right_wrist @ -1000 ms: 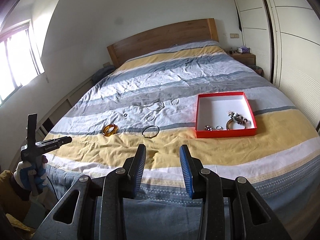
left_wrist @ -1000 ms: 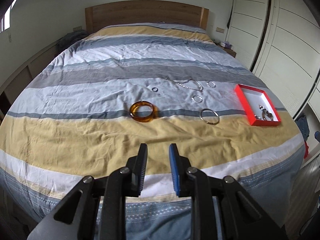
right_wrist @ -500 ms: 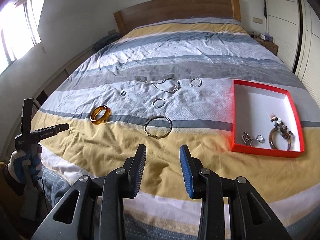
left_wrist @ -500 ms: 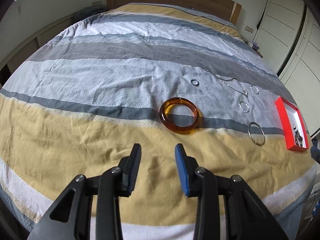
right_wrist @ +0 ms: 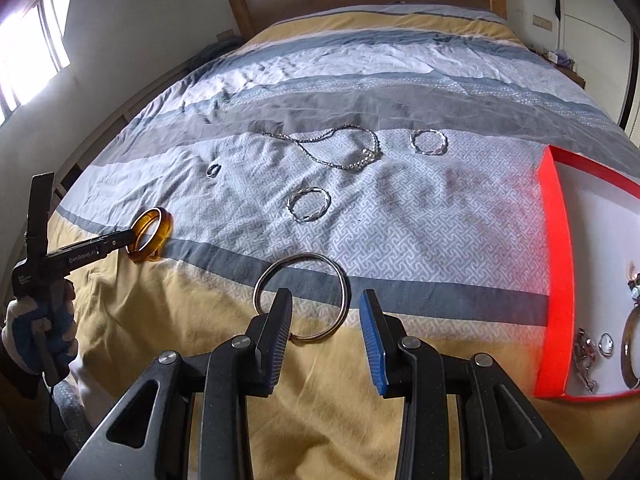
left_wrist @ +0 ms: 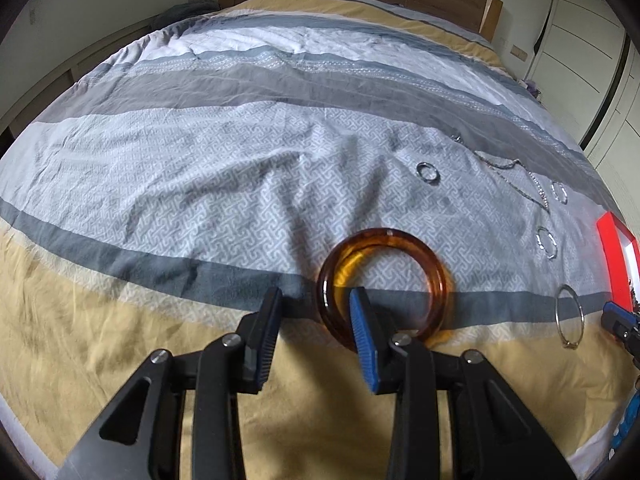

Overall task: Organize jewelry
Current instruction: 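Grasp the amber bangle rim with the left gripper while the right gripper grasps the silver bangle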

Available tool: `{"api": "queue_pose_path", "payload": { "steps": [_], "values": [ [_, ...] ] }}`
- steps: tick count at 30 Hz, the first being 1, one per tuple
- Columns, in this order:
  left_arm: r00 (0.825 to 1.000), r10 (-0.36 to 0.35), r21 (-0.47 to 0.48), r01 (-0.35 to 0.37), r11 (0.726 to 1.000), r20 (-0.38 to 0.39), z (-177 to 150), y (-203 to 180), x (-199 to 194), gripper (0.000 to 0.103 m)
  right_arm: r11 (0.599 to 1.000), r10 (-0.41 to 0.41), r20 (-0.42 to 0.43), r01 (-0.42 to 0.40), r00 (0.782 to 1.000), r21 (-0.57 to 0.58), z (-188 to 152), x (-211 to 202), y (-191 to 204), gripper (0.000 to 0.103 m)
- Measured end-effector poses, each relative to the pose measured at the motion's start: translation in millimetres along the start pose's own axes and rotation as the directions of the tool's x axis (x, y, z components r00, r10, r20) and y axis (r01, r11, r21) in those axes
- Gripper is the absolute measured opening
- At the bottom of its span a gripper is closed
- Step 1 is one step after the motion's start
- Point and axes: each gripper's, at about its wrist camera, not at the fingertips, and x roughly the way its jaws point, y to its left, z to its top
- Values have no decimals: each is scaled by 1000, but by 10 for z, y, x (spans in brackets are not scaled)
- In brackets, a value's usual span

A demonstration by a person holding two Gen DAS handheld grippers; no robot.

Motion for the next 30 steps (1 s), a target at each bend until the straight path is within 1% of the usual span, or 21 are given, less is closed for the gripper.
{"api": "queue_pose_path", "payload": {
  "steps": [2,5,7,11,17,23,24,27,28,30],
  "values": [
    [1000,1,7,-1,1000,-9,-9,-5,83,37,1000,-1,-14,1,1000,-7,-7,103,-25,35],
    [1000,16,50,-15,999,-13,-7,-87,181,43,999,-14,-39,13,999,-29,-27,269,-46,35],
    [999,28,74,-26,997,-16,9,-128,244,43,999,-17,-49,15,999,-39,-40,377,-60,35],
    [999,32,91,-31,995,-11,52,-174,338,44,997,-29,-36,26,999,-78,-14,522,-40,35],
    [997,67,107,-70,992,35,26,-257,387,44,990,-63,-6,62,998,-126,19,674,2,35],
    [994,85,102,-92,990,68,11,-293,387,44,984,-90,24,93,996,-150,1,702,28,33],
    [994,84,101,-91,991,71,10,-293,382,44,984,-94,27,97,995,-151,1,701,30,31],
    [994,72,95,-80,992,83,-4,-280,353,42,983,-116,45,121,992,-138,7,675,18,13],
    [994,68,95,-76,993,87,-16,-272,341,40,984,-118,48,124,992,-131,15,671,8,9],
    [993,63,99,-72,992,98,-27,-282,325,37,982,-127,53,133,990,-131,20,663,8,8]
  ]
}}
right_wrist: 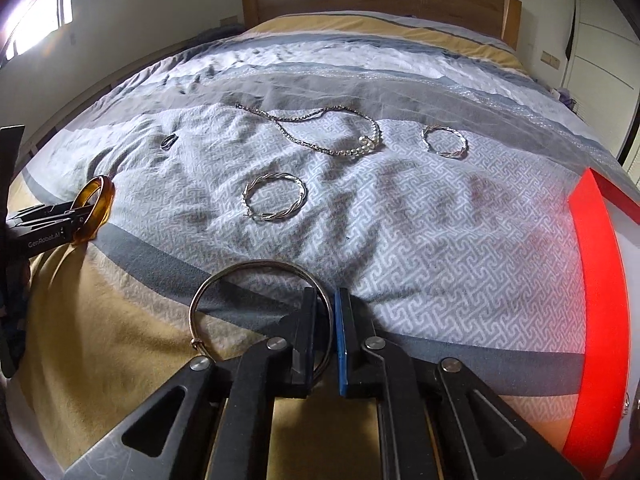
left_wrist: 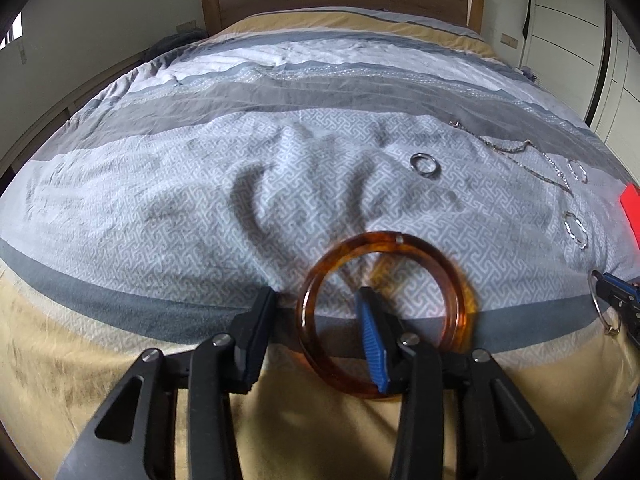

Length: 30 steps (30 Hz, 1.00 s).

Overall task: Organize jewelry
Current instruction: 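Grasp the amber bangle rim with the left gripper while the right gripper grasps the silver bangle, then carry the amber bangle with the left gripper while the right gripper carries the silver bangle into the box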

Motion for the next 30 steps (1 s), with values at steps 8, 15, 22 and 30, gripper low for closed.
{"api": "queue_pose_path", "payload": {
  "steps": [8,15,22,30],
  "values": [
    [1000,-23,40,22,999,21,-28,-78,-49,14,998,-38,20,39,999,-44,-3,-46,84,6],
    [1000,-20,42,19,999,22,-30,-88,-88,12,998,-38,27,39,999,-56,6,-94,107,5],
    [1000,2,62,-3,998,18,-18,-122,-153,11,998,-25,49,27,998,-49,24,-207,94,5],
    [1000,15,46,-16,999,21,21,-177,-311,10,999,-19,109,24,994,-37,72,-473,13,5]
  ]
}}
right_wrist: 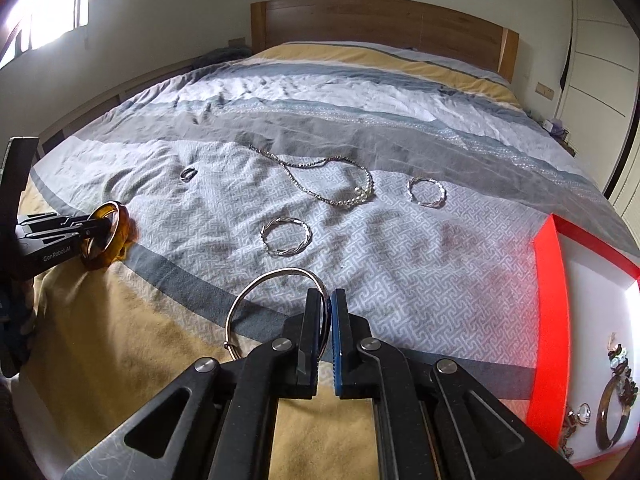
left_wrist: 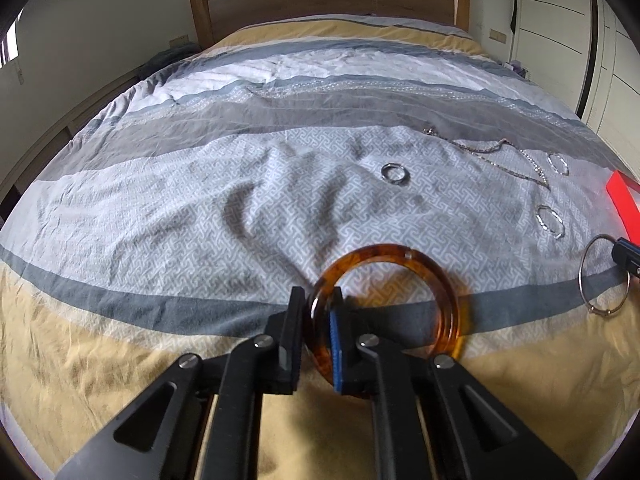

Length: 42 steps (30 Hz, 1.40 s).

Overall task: Organize jewelry
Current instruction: 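Carry the amber bangle with the left gripper while the right gripper carries the silver bangle into the box, then open the left gripper to release the amber bangle while the right gripper releases the silver bangle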

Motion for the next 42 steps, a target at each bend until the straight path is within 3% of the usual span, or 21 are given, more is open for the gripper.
{"api": "queue_pose_path", "payload": {
  "steps": [7,13,19,26,30,34,42],
  "values": [
    [999,-29,33,28,999,35,180,-299,-246,10,999,-36,70,33,997,41,93,-349,-274,6],
    [990,-126,94,119,988,70,424,-902,-455,10,992,-100,120,90,988,86,139,-677,-665,6],
    [961,-264,164,249,955,79,650,-1794,-615,10,975,-191,144,171,971,141,126,-962,-1237,6],
    [917,-395,271,367,890,52,769,-2951,-667,10,949,-274,108,250,956,192,1,-1037,-1945,6],
    [909,-417,304,393,868,13,736,-3479,-582,10,934,-284,78,257,956,248,-141,-983,-2273,6],
    [913,-406,346,393,852,-40,603,-3857,-448,10,913,-296,46,268,954,308,-312,-903,-2540,6],
    [921,-375,380,385,841,-103,436,-4155,-239,10,882,-318,-37,310,947,354,-581,-718,-2871,5]
  ]
}}
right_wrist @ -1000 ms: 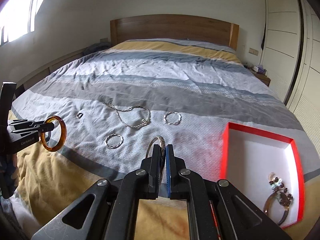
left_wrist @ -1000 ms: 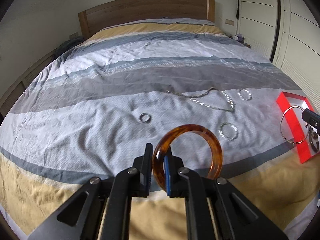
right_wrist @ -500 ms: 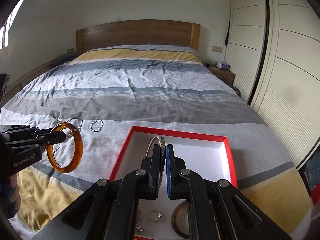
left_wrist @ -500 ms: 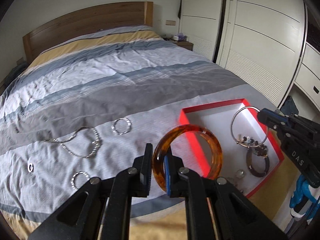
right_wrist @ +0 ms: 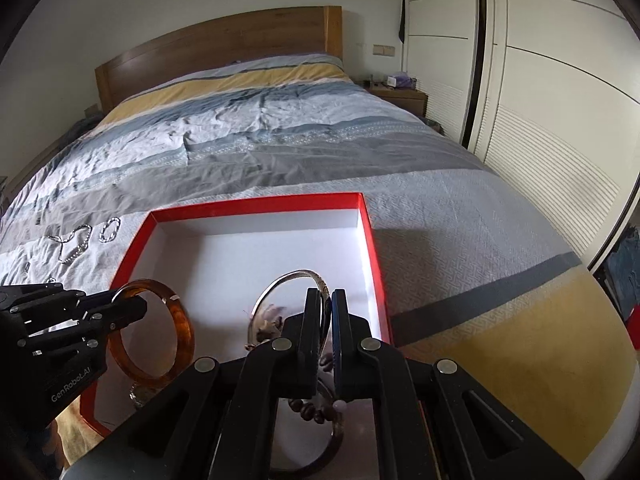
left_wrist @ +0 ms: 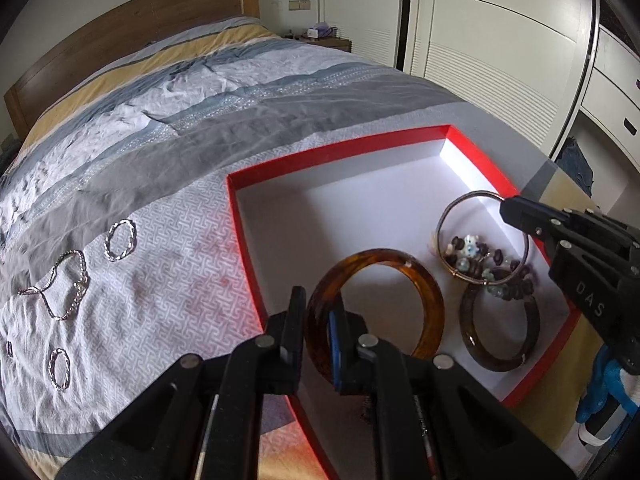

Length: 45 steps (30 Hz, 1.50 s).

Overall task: Organize jewelry
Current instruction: 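Open the left gripper to release the amber bangle while the right gripper releases the silver bangle, then withdraw both open grippers from the box toward the remaining jewelry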

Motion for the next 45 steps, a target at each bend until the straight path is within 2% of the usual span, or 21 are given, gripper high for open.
{"api": "queue_pose_path", "payload": {
  "steps": [2,8,13,15,17,21,28,32,40,45],
  "values": [
    [1000,19,11,-19,1000,-4,-22,-26,43,10,1000,-10,-20,10,1000,-6,-41,51,-14,5],
    [1000,13,0,-13,1000,-14,3,-16,43,11,1000,-29,-62,29,998,-8,-155,136,-28,5],
    [998,-66,-54,65,996,-17,-11,74,-61,13,999,-40,-54,40,998,0,-148,17,-42,7],
    [997,-79,-61,79,995,-2,-11,94,-154,18,999,-43,-44,43,998,5,-131,-88,-48,13],
    [995,-99,-75,100,992,16,1,129,-275,29,999,-44,-33,45,998,8,-103,-203,-34,19],
    [993,-110,-97,115,989,49,-14,223,-561,33,999,-42,-2,42,999,10,-31,-494,32,24],
    [994,-50,-140,63,988,96,-238,654,-1135,33,1000,-2,55,3,999,-11,81,-1058,338,26],
    [995,34,-168,-17,986,99,-460,1031,-1387,33,998,44,75,-42,996,-37,136,-1281,633,26],
    [984,164,-230,-143,962,73,-1026,1807,-1775,33,988,130,79,-122,988,-95,130,-1504,1298,26],
    [975,215,-286,-191,939,54,-1321,2194,-1962,33,982,162,67,-154,984,-112,79,-1527,1599,26]
  ]
}}
